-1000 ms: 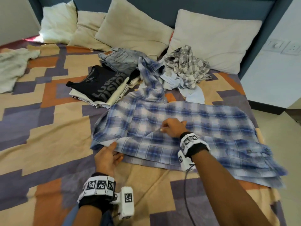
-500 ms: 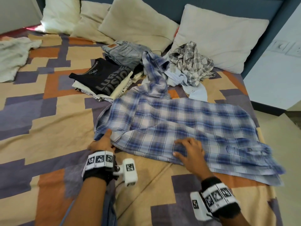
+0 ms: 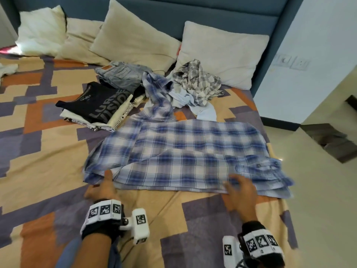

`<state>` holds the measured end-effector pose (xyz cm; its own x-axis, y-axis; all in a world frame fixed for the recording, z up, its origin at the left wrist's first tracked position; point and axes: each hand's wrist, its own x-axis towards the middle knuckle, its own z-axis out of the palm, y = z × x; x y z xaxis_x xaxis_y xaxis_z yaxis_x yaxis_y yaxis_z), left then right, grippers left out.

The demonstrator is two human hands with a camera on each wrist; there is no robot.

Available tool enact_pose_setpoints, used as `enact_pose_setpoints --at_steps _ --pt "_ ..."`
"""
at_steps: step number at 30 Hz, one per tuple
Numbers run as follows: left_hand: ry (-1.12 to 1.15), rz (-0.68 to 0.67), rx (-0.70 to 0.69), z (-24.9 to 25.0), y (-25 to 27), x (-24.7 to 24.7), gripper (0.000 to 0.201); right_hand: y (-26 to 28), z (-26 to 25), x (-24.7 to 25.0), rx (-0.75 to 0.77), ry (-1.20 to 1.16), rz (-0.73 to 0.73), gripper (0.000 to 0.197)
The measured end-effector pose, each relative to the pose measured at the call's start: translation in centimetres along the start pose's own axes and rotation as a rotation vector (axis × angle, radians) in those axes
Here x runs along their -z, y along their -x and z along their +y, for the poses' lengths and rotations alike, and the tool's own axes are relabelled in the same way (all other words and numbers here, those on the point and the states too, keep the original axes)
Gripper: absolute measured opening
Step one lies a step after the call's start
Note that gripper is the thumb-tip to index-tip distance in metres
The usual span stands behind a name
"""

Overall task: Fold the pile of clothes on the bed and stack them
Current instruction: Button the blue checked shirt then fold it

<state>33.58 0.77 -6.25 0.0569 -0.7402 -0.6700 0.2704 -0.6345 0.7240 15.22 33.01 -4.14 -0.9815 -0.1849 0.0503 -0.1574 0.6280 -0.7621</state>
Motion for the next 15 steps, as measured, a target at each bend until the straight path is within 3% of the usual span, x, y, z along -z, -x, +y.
enact_pose_setpoints --at_steps 2,4,6,8,10,12,14,15 --pt "0.120 -0.033 0.168 -0.6 0.5 -0.4 0.079 0.1 1.1 2.1 -0.296 -0.293 0.204 0.009" --pt "0.029 -0.103 0.197 -1.4 1.2 -0.4 0.070 -0.3 2.5 4.0 -0.501 -0.505 0.177 0.005" --pt "-0.249 -0.133 0.080 -1.2 1.9 -0.5 0.058 -2.0 3.6 4.7 -0.629 -0.691 0.187 0.028" --pt "-0.208 -0.186 0.060 -1.0 2.2 -1.3 0.036 -3.8 3.7 4.6 -0.741 -0.858 0.255 0.031" --pt "-0.130 -0.191 0.103 -0.9 2.7 -2.1 0.029 -6.3 4.6 4.6 -0.791 -1.003 0.155 0.051" --pt "-0.145 -0.160 0.077 -0.9 3.0 -2.4 0.025 -7.5 4.8 4.7 -0.826 -1.002 0.067 0.066" --pt "-0.066 -0.128 0.050 -0.5 4.3 -1.7 0.022 -7.4 4.5 6.1 -0.782 -1.225 0.109 0.046" --pt "-0.005 -0.142 0.054 -0.5 4.1 -1.2 0.023 -7.2 4.2 6.3 -0.791 -1.174 0.192 0.028"
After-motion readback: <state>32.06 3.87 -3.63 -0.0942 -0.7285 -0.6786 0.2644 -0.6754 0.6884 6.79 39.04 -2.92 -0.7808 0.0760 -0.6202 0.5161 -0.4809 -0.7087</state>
